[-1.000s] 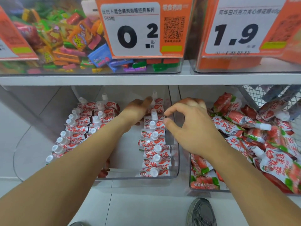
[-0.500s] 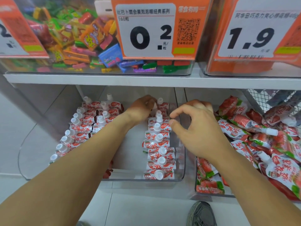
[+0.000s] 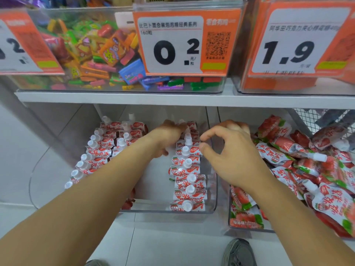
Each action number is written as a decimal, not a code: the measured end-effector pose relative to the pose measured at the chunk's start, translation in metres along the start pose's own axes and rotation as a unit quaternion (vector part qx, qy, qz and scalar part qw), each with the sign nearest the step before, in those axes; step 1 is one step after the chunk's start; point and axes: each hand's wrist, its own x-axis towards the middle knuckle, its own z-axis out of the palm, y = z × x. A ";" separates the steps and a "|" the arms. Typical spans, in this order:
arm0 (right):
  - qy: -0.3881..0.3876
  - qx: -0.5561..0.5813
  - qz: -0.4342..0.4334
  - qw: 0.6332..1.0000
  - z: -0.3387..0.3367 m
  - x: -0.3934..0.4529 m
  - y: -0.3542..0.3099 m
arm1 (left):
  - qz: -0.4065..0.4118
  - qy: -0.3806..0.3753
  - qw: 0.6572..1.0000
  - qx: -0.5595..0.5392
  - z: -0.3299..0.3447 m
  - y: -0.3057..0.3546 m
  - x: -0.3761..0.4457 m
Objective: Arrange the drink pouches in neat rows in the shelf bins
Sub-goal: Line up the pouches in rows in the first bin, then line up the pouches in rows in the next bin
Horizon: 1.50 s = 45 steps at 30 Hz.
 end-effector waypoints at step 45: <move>-0.204 -0.092 0.027 0.974 -0.088 -0.069 0.119 | 0.267 -0.070 0.722 0.634 0.140 0.048 -0.090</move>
